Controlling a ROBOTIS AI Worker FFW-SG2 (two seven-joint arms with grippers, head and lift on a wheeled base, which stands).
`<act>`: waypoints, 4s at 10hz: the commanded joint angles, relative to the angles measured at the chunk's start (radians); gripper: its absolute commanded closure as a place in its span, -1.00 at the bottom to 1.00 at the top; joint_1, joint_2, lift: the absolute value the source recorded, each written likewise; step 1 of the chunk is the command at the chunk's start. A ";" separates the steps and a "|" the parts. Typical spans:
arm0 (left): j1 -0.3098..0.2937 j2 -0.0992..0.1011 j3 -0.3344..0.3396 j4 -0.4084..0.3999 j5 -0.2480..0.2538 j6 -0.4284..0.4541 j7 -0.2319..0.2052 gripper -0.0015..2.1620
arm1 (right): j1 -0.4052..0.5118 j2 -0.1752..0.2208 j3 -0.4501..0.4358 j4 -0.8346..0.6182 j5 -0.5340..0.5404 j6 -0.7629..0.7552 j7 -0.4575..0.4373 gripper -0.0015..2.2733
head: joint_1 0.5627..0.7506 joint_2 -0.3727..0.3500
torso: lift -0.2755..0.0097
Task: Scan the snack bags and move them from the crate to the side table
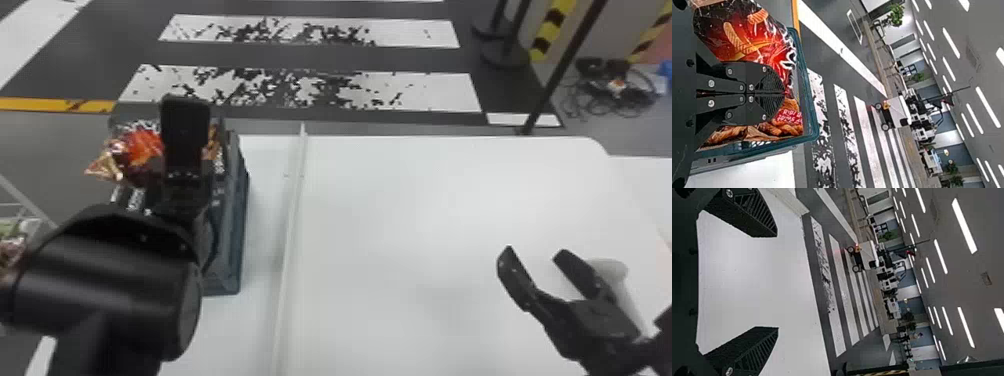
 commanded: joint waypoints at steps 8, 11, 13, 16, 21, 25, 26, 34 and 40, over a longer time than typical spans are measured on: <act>0.116 -0.002 -0.006 -0.107 0.038 -0.006 0.016 0.98 | -0.005 0.000 0.014 0.006 -0.007 -0.003 0.000 -0.93 | 0.41 0.03 | 0.32; 0.141 -0.002 -0.010 -0.146 0.045 0.004 0.004 0.98 | 0.006 0.002 0.018 -0.001 -0.009 -0.006 0.012 -0.93 | 0.41 0.00 | 0.32; 0.175 -0.001 -0.009 -0.152 0.048 -0.002 0.015 0.98 | 0.010 0.003 0.021 -0.001 -0.010 -0.006 0.015 -0.93 | 0.41 0.01 | 0.32; 0.207 -0.002 -0.050 -0.215 0.038 0.001 0.016 0.98 | 0.026 0.006 0.025 -0.014 -0.012 -0.009 0.020 -0.93 | 0.41 0.00 | 0.32; 0.256 0.008 -0.118 -0.357 0.048 0.001 -0.039 0.98 | 0.038 0.011 0.002 -0.038 -0.015 -0.025 0.008 -0.93 | 0.41 -0.17 | 0.32; 0.256 0.005 -0.090 -0.281 0.234 -0.113 -0.292 0.98 | 0.020 0.011 -0.015 -0.043 0.001 -0.025 -0.006 -0.93 | 0.41 -0.49 | 0.32; 0.261 0.007 -0.064 -0.230 0.300 -0.183 -0.390 0.98 | 0.004 0.011 -0.028 -0.040 0.011 -0.025 -0.009 -0.93 | 0.41 -0.61 | 0.32; 0.158 -0.004 -0.197 0.124 0.482 -0.233 -0.793 0.98 | -0.040 0.009 -0.068 -0.021 -0.009 -0.018 -0.011 -0.93 | 0.41 -0.94 | 0.32; 0.043 -0.052 -0.414 0.396 0.326 -0.380 -0.755 0.87 | -0.043 0.005 -0.069 -0.014 -0.021 -0.018 -0.009 -0.93 | 0.41 -0.94 | 0.32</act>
